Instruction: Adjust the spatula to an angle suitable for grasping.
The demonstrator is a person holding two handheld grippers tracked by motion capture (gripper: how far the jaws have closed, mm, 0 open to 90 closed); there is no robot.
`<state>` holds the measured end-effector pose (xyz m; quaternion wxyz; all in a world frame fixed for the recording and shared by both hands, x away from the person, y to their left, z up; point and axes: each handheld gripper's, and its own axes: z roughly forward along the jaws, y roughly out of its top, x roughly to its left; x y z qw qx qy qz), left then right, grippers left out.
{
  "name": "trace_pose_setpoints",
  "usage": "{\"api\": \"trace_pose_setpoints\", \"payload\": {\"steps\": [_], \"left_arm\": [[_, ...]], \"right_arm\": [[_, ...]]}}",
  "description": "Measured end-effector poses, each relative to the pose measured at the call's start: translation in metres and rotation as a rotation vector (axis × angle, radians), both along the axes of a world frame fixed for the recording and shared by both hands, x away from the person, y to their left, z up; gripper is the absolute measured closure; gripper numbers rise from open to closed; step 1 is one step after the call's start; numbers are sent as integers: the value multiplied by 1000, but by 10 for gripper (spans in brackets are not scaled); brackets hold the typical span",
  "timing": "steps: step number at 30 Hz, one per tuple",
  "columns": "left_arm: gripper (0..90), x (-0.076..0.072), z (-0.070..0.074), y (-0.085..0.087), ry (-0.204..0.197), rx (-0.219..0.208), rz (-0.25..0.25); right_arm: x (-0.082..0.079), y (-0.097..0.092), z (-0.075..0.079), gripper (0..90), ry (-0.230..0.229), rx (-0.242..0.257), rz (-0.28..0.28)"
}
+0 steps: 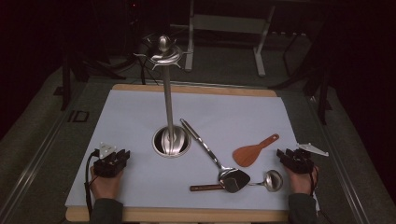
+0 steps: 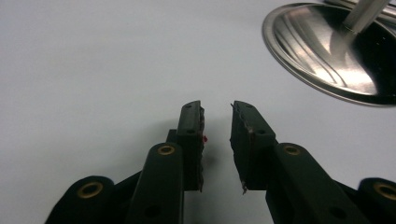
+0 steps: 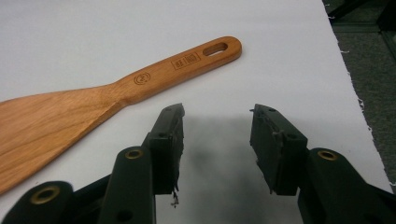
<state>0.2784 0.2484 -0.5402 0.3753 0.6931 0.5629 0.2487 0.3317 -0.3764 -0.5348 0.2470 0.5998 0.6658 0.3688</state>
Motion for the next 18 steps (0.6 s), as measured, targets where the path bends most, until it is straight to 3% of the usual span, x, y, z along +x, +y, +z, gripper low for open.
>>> {"api": "trace_pose_setpoints", "payload": {"steps": [6, 18], "left_arm": [[742, -1, 0, -1, -8, 6, -2], [752, -1, 1, -3, -43, 33, -50]], "right_arm": [[0, 0, 0, 548, 5, 2, 16], [-2, 3, 4, 578, 0, 6, 50]]}}
